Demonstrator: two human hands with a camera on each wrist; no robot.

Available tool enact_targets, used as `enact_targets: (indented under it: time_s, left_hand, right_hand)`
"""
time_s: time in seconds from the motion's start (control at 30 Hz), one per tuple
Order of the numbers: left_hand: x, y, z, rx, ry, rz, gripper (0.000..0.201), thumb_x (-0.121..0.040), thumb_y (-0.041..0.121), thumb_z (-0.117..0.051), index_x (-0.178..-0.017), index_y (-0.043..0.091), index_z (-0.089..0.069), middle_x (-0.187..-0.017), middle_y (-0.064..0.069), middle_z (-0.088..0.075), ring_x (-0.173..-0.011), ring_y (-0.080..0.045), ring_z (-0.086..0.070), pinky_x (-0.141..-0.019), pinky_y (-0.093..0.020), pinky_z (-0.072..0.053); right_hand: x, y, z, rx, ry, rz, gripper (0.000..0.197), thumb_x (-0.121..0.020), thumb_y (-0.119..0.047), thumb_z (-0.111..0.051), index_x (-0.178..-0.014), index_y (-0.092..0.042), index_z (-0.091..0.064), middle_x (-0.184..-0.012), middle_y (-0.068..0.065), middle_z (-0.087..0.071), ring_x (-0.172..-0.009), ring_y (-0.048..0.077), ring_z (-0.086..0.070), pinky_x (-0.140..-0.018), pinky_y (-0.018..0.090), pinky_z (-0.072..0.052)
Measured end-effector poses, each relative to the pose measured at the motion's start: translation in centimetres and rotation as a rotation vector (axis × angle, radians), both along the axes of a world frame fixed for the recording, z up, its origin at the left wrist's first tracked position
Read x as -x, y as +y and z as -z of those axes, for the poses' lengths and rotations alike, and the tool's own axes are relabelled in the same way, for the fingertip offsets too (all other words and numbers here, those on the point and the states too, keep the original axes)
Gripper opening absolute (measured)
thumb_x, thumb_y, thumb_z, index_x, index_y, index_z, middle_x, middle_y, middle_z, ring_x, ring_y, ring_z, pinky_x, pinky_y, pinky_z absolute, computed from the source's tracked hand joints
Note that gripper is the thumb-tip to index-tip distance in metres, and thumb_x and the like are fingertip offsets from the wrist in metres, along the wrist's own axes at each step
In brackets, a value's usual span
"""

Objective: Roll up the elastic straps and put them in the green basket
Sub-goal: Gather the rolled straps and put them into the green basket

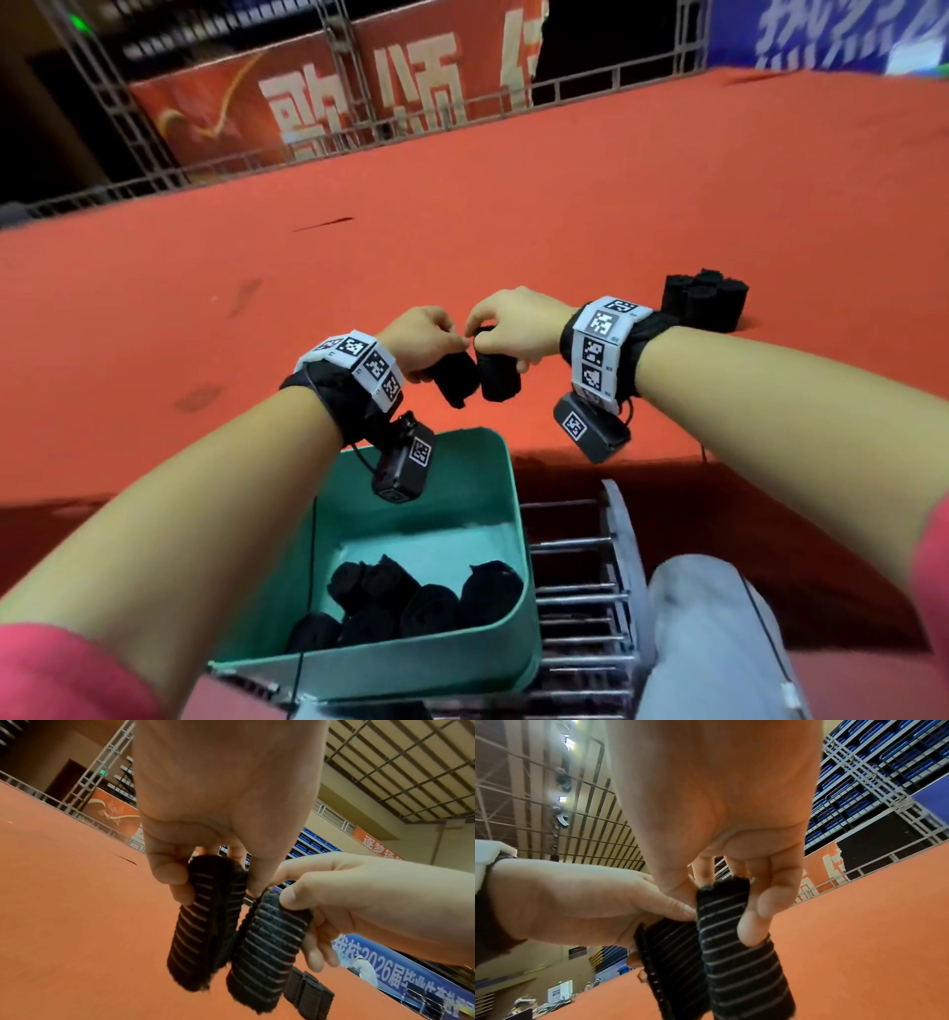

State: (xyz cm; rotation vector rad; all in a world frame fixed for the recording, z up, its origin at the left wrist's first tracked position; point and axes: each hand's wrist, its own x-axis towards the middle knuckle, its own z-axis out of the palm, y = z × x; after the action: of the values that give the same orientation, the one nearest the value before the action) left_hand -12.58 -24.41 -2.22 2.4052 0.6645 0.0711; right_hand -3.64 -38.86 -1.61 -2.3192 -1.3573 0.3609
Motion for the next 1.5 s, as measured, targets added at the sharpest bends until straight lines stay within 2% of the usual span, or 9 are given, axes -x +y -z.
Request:
enact_targets:
  time_s: [0.27, 0.43, 0.63, 0.83, 0.9, 1.03, 1.1, 1.4, 1.5]
  left_hand:
    - [8.3, 3.1, -1.0, -0.027, 0.161, -0.015, 0.014, -0.089, 0.006, -0.057, -0.080, 0.017, -0.055, -0.067, -0.008, -0.051, -0.047, -0.021, -0.047, -0.038, -0.020, -0.040]
    - [11.7, 4.6, -0.4, -0.007, 0.262, -0.027, 0.006, -0.094, 0.008, -0.058, -0.096, 0.014, -0.058, -0.072, -0.009, -0.055, -0.046, -0.020, -0.054, -0.040, -0.023, -0.047]
    - [13.8, 6.2, 1.7, 0.042, 0.391, -0.040, 0.017, -0.091, 0.008, -0.065, -0.109, 0.007, -0.063, -0.072, -0.009, -0.062, -0.040, -0.013, -0.061, -0.043, -0.025, -0.052]
    - [15.0, 7.5, 3.8, 0.134, 0.518, -0.075, 0.026, -0.085, -0.006, -0.067, -0.104, 0.012, -0.063, -0.067, -0.007, -0.067, -0.045, -0.016, -0.065, -0.042, -0.026, -0.052]
    - [15.1, 8.0, 4.7, 0.118, 0.571, -0.076, 0.028, -0.083, -0.006, -0.068, -0.103, 0.013, -0.064, -0.072, -0.008, -0.070, -0.052, -0.019, -0.068, -0.047, -0.028, -0.056]
    - [15.2, 9.0, 6.5, 0.108, 0.613, -0.087, 0.029, -0.081, -0.007, -0.069, -0.105, 0.008, -0.066, -0.101, -0.023, -0.072, -0.080, -0.037, -0.071, -0.074, -0.046, -0.062]
    - [15.2, 9.4, 7.4, 0.090, 0.624, -0.080, 0.024, -0.080, -0.007, -0.069, -0.097, 0.010, -0.068, -0.102, -0.025, -0.071, -0.087, -0.041, -0.072, -0.079, -0.052, -0.060]
    - [14.4, 10.7, 10.7, 0.035, 0.732, -0.027, 0.032, -0.079, -0.004, -0.071, -0.109, 0.009, -0.070, -0.103, -0.021, -0.072, -0.084, -0.037, -0.073, -0.078, -0.054, -0.060]
    - [14.1, 10.8, 11.2, -0.014, 0.767, 0.003, 0.031, -0.079, -0.003, -0.073, -0.109, 0.006, -0.070, -0.103, -0.022, -0.072, -0.074, -0.031, -0.071, -0.077, -0.051, -0.060]
  right_hand:
    - [7.2, 4.4, -0.3, 0.071, 0.097, -0.135, 0.026, -0.085, -0.022, -0.056, -0.109, -0.022, -0.068, -0.082, 0.004, -0.070, -0.064, 0.026, -0.074, -0.059, 0.036, -0.062]
    - [9.9, 7.2, 1.2, 0.151, 0.154, -0.193, 0.024, -0.086, -0.022, -0.059, -0.109, -0.023, -0.066, -0.098, 0.007, -0.068, -0.068, 0.029, -0.074, -0.064, 0.039, -0.063]
    - [12.2, 9.6, 4.0, 0.243, 0.211, -0.244, 0.025, -0.087, -0.018, -0.063, -0.112, -0.019, -0.064, -0.101, 0.011, -0.066, -0.069, 0.034, -0.074, -0.068, 0.045, -0.063]
    - [13.3, 11.5, 7.0, 0.259, 0.248, -0.262, 0.028, -0.087, -0.011, -0.062, -0.115, -0.015, -0.065, -0.096, 0.009, -0.066, -0.052, 0.014, -0.065, -0.063, 0.043, -0.063]
    - [13.6, 12.2, 8.0, 0.285, 0.245, -0.281, 0.031, -0.087, -0.011, -0.062, -0.118, -0.016, -0.064, -0.103, 0.010, -0.068, -0.060, 0.017, -0.067, -0.066, 0.044, -0.063]
    - [14.0, 13.3, 9.5, 0.340, 0.237, -0.336, 0.034, -0.084, -0.008, -0.065, -0.116, -0.016, -0.063, -0.102, 0.012, -0.071, -0.075, 0.028, -0.073, -0.065, 0.041, -0.063]
    - [14.1, 13.8, 10.4, 0.364, 0.229, -0.350, 0.034, -0.081, -0.006, -0.066, -0.114, -0.014, -0.063, -0.099, 0.012, -0.072, -0.078, 0.031, -0.074, -0.066, 0.044, -0.063]
    - [14.0, 15.3, 13.2, 0.448, 0.135, -0.415, 0.037, -0.079, -0.004, -0.064, -0.115, -0.011, -0.065, -0.099, 0.012, -0.072, -0.075, 0.029, -0.072, -0.056, 0.031, -0.057]
    - [14.0, 15.5, 14.1, 0.462, 0.159, -0.432, 0.036, -0.083, -0.002, -0.063, -0.118, -0.008, -0.063, -0.101, 0.013, -0.071, -0.058, 0.023, -0.068, -0.056, 0.034, -0.060]
